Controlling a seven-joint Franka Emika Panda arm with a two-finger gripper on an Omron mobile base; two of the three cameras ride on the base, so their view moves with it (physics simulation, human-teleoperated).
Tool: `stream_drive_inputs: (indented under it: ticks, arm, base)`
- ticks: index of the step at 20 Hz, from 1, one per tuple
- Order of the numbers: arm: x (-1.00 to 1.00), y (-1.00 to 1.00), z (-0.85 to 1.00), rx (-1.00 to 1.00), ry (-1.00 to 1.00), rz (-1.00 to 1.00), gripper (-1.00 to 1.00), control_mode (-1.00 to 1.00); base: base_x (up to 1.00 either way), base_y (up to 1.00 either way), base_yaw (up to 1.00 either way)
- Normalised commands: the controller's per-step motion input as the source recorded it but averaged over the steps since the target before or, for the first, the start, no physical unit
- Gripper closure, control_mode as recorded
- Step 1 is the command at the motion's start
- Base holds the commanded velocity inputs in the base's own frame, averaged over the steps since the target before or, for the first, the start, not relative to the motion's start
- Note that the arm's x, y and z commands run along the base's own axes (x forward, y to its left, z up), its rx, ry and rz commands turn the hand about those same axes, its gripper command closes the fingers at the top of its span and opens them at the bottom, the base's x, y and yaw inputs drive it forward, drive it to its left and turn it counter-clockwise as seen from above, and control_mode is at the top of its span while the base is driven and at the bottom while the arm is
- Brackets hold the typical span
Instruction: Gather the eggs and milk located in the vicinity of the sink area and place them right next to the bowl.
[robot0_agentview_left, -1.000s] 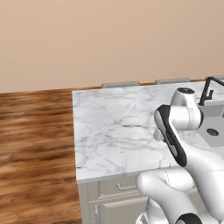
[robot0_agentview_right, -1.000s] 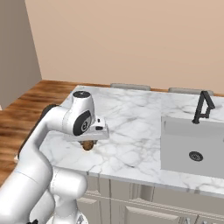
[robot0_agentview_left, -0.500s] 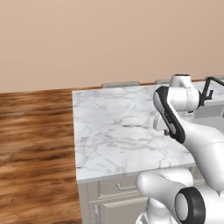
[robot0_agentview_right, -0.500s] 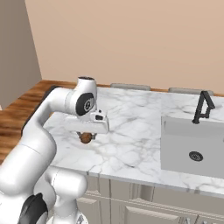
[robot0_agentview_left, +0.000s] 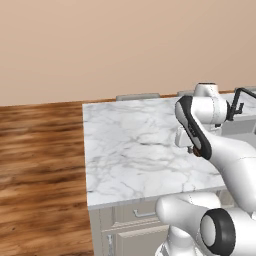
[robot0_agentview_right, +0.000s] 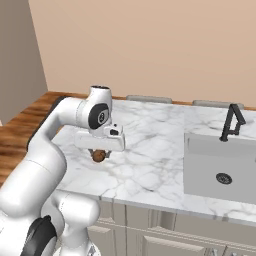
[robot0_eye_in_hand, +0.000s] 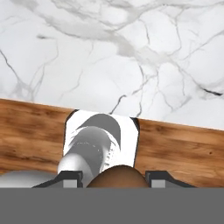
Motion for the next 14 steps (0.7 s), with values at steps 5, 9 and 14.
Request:
stream_drive_inputs:
  ticks: [5, 9, 14]
  arm:
    - [0.0, 0.0, 0.0, 0.0, 0.0, 0.0, 1.0, 1.0]
    - [0.0, 0.0, 0.0, 0.0, 0.0, 0.0, 1.0, 1.0]
    - [0.0, 0.0, 0.0, 0.0, 0.0, 0.0, 1.0, 1.0]
  base:
    - [-0.03, -0.43, 0.0]
    - [-0.37, -0.76, 0.0]
    - [-0.54, -0.98, 0.0]
